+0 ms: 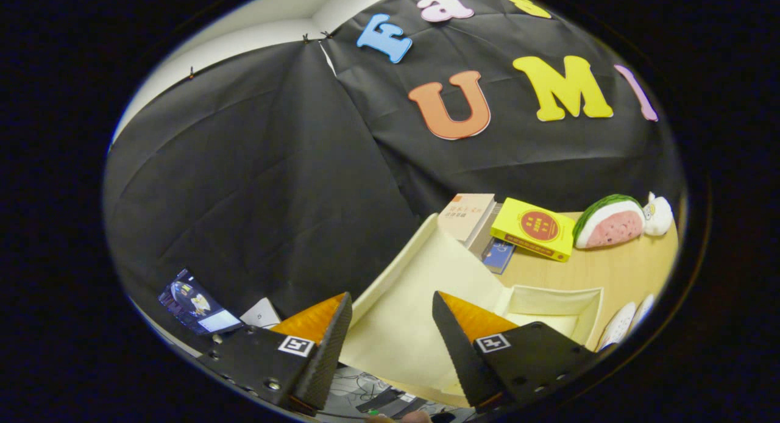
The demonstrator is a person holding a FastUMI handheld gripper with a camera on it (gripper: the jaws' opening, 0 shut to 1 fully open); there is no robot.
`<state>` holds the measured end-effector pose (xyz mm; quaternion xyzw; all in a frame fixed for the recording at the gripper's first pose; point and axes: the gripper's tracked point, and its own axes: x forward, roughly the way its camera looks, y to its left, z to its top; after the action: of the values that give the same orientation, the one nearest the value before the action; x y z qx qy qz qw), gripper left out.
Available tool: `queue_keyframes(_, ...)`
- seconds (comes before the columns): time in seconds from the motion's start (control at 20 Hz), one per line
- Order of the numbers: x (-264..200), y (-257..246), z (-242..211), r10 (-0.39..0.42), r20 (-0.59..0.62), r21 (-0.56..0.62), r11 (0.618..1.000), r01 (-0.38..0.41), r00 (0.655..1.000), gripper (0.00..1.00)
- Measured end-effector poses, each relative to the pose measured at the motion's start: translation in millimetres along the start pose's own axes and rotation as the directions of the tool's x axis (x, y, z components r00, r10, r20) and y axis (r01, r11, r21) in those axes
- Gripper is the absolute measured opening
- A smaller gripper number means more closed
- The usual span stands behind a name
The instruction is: Open the storage box then place both shoes into the box .Put the left shoe in first, then the right shoe, with the right side of both shoes facing outward in a uniform manner.
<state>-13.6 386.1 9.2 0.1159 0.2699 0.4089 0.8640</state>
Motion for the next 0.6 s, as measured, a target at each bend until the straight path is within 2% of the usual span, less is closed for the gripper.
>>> queue_keyframes(0.25,-22,-28,14,-0.078,0.072,-0.051,0.995,0.082,0.994,0.87)
queue_keyframes(0.3,-30,-37,17,-0.100,0.090,-0.063,0.992,0.106,0.991,0.91)
queue_keyframes(0.6,-94,-111,25,-0.232,0.172,-0.098,0.963,0.251,0.957,0.94)
